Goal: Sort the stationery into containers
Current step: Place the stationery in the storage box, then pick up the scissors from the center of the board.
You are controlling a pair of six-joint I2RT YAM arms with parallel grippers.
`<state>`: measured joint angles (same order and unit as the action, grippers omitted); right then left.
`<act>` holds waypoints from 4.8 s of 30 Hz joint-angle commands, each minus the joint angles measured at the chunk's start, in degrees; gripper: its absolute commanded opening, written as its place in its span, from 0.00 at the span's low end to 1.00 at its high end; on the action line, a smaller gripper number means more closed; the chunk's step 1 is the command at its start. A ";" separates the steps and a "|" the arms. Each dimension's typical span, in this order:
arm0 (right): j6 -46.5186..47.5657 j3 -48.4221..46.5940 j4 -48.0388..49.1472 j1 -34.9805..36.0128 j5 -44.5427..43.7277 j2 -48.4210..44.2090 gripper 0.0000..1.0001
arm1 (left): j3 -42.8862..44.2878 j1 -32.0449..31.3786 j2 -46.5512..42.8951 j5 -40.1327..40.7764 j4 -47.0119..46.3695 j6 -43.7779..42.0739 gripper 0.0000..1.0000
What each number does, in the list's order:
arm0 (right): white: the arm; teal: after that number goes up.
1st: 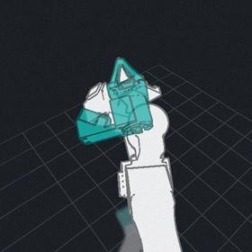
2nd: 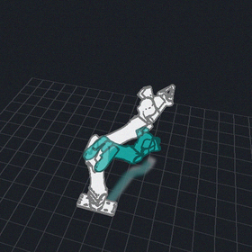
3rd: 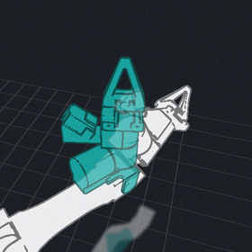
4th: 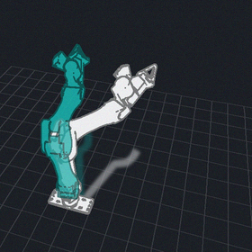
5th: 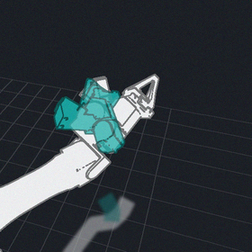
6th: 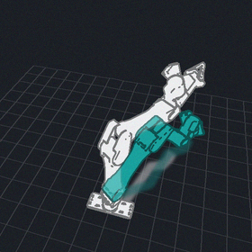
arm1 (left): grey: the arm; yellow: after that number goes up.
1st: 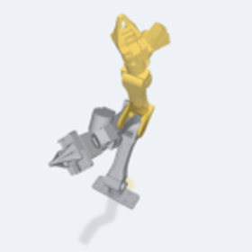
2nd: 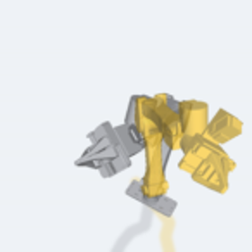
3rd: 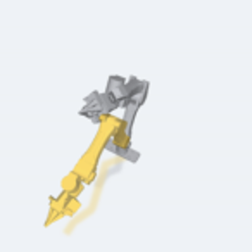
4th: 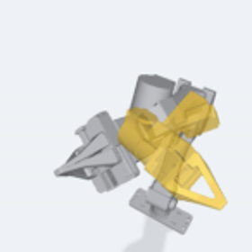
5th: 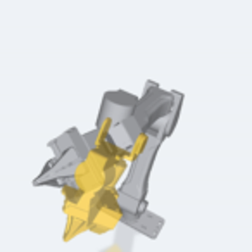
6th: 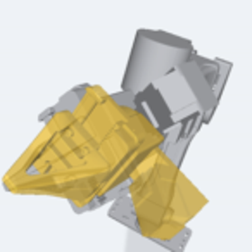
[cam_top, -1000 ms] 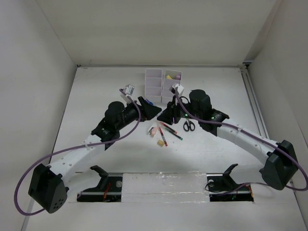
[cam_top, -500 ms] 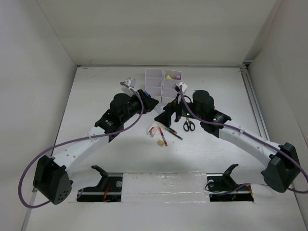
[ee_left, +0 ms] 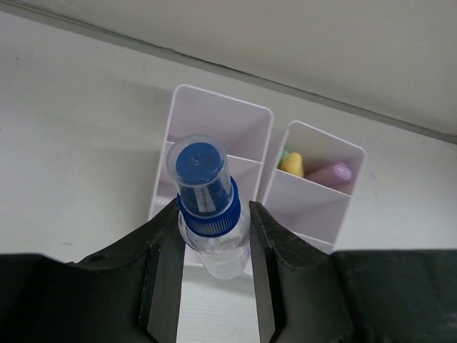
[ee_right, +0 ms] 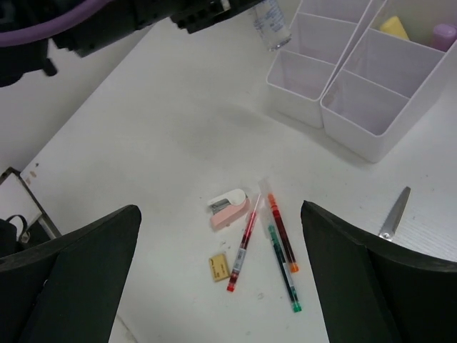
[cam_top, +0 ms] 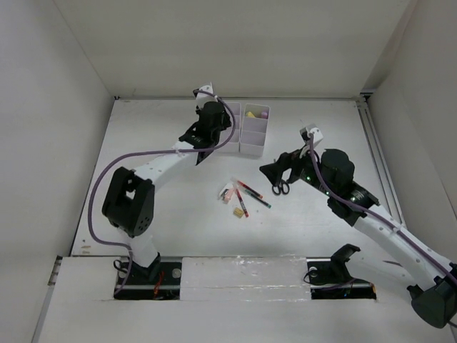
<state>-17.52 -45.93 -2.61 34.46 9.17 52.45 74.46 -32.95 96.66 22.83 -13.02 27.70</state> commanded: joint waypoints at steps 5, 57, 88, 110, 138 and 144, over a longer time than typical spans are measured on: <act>1.87 4.35 -1.61 -0.36 1.47 -3.22 1.00 | 11.13 3.85 6.08 3.28 -4.66 -3.89 0.00; 4.78 3.57 -11.79 -1.50 -6.16 -6.22 1.00 | 28.90 1.75 13.39 -4.81 4.03 -4.41 1.00; 0.65 6.39 -6.53 -14.68 -10.05 25.60 0.65 | -15.13 1.75 -36.63 -17.56 20.40 5.61 1.00; 1.17 -2.66 -11.09 -14.15 -14.53 34.74 0.55 | -16.89 1.75 -34.96 -19.23 19.70 5.61 1.00; 5.04 -13.49 -26.14 -12.57 -13.74 45.47 0.00 | -14.51 1.75 -35.58 -15.27 21.63 3.50 1.00; 1.70 -4.27 -19.28 -10.48 -13.74 32.57 0.00 | -16.44 1.75 -35.05 -23.51 17.77 3.50 1.00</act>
<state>-13.72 -53.19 -25.58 21.56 -4.75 92.18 58.52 -31.38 62.02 4.64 8.97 32.03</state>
